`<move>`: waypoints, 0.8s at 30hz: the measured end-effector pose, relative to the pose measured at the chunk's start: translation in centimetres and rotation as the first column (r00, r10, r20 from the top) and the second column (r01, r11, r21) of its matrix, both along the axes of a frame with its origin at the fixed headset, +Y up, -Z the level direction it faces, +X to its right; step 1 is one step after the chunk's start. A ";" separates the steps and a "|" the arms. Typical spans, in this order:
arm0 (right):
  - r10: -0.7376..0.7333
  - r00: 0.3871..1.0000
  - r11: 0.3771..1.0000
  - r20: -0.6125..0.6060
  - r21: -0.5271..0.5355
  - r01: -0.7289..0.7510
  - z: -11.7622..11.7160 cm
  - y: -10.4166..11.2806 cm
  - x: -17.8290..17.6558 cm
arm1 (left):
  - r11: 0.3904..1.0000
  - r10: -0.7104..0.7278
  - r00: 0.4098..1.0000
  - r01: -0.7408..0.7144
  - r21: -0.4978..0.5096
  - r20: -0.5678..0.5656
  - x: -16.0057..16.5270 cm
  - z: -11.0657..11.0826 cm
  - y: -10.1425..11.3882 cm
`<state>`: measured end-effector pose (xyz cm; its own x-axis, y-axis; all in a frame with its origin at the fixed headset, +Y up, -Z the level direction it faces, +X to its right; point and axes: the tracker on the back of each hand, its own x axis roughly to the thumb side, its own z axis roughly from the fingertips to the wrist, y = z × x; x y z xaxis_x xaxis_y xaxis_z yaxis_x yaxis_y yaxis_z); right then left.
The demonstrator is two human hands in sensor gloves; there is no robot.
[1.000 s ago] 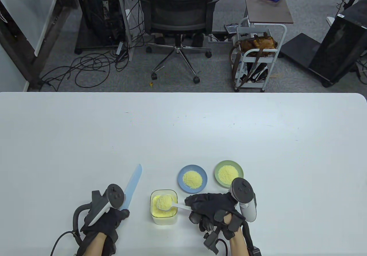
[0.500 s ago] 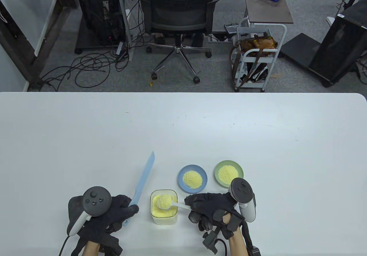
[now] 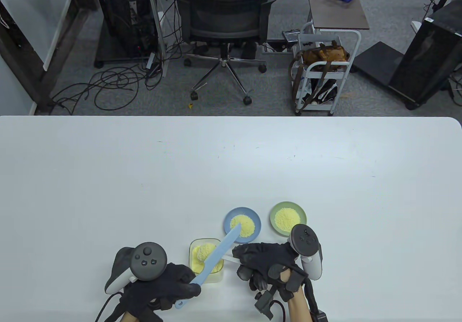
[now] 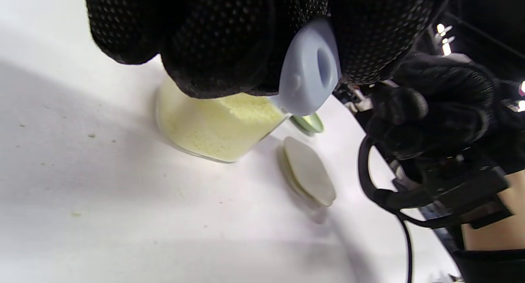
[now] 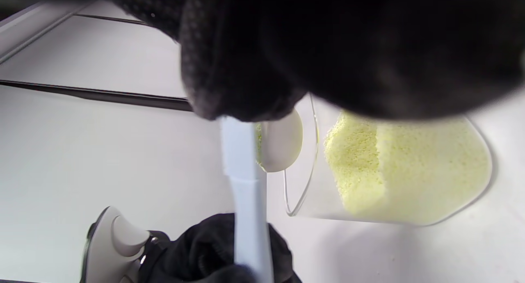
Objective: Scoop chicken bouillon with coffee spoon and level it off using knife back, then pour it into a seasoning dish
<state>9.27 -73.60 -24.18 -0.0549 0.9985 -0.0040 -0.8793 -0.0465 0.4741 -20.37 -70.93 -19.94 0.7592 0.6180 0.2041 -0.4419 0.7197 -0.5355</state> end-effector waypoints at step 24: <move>0.014 1.000 1.000 -0.002 0.012 -0.014 0.2 0.1 0.5 | 0.995 -0.002 0.993 -0.009 -0.095 -0.115 -4.2 -1.3 0.1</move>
